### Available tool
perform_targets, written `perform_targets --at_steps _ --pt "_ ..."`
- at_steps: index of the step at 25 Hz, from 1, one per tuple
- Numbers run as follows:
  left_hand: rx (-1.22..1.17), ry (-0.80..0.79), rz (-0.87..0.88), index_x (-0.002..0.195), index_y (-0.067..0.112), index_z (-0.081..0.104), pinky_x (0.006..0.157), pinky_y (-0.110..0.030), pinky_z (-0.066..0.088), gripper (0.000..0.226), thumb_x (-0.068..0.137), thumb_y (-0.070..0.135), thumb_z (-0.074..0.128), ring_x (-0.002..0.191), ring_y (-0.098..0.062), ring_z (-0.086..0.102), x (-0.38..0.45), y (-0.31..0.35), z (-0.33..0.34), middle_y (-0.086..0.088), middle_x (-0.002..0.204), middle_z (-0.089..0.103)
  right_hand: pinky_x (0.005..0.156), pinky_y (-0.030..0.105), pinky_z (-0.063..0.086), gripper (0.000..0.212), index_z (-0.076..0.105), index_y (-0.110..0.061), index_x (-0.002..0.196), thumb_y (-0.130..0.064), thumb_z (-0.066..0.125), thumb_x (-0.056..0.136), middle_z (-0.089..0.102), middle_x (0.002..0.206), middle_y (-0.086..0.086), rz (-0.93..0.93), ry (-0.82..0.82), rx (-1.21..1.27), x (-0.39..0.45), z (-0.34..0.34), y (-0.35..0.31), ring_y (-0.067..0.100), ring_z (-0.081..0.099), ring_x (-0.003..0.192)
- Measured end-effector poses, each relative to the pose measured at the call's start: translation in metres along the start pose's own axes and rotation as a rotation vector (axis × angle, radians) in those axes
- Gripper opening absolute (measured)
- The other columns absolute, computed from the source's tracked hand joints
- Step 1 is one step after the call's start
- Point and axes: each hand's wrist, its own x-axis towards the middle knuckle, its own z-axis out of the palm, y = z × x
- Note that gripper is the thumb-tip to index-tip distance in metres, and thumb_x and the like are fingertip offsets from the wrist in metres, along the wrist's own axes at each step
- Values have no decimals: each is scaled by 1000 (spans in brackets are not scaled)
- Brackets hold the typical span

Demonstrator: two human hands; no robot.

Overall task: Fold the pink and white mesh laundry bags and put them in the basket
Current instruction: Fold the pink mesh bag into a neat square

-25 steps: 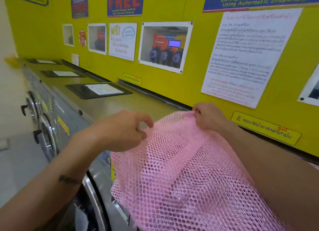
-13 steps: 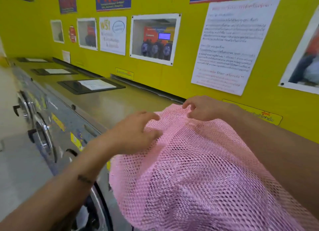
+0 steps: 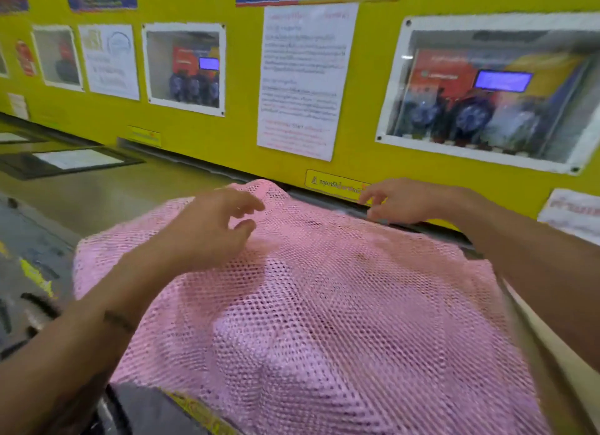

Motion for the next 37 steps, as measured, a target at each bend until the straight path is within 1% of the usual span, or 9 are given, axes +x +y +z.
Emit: perform_targets --at_steps 6,9,12,17,20,24,30,32,37 --pt "-144 -392 98 116 35 63 66 -27 47 33 90 53 56 70 -7 59 -44 195 68 11 81 60 95 38 45 42 56 -25 132 -26 63 90 56 131 4 137 -60 -86 -76 3 113 24 53 114" --pt "15 -496 29 130 35 53 87 -35 48 61 82 72 49 98 -16 59 -59 236 96 4 113 62 93 36 45 46 55 -22 134 -14 60 89 53 136 4 113 -81 -31 -96 20 131 22 52 114" --pt "275 -509 -3 130 28 48 98 -45 44 69 79 74 46 114 -25 51 -72 251 117 -2 126 53 101 38 44 54 53 -24 137 -6 53 86 50 142 3 56 -125 5 -104 40 136 22 50 124" --pt "78 -445 -85 111 32 64 79 -34 53 32 85 51 60 88 -17 61 -67 246 118 6 98 65 80 31 51 37 71 -21 112 -5 57 82 66 114 2 23 -8 115 -100 47 143 16 60 96" --pt "-15 -437 -120 93 30 70 59 -24 43 16 83 42 69 72 -8 61 -64 239 116 11 78 65 77 27 53 25 77 -19 101 -9 63 84 73 104 -3 42 23 186 -94 46 148 10 63 88" --pt "-154 -462 -150 74 22 74 44 -11 36 16 79 37 77 49 3 54 -58 230 116 12 56 64 48 9 38 23 79 -13 97 -12 58 88 68 77 -10 72 16 231 -89 48 150 -4 55 55" --pt "-321 -535 -176 70 17 74 46 -17 34 22 80 37 77 43 -4 42 -52 231 105 11 46 53 70 48 54 26 73 3 92 -16 70 75 71 103 23 159 84 347 -80 52 152 32 69 84" --pt "-353 -525 -146 71 15 73 46 -19 34 24 83 36 75 42 -5 40 -51 236 99 11 46 52 74 42 58 12 80 -10 82 -6 69 78 76 94 10 131 133 372 -83 50 152 23 70 88" --pt "-311 -502 -70 74 17 71 45 -17 33 25 85 40 71 44 -4 41 -57 252 95 12 49 52 69 28 51 26 76 -24 75 -1 66 81 67 78 -13 50 221 271 -94 22 153 9 64 81"
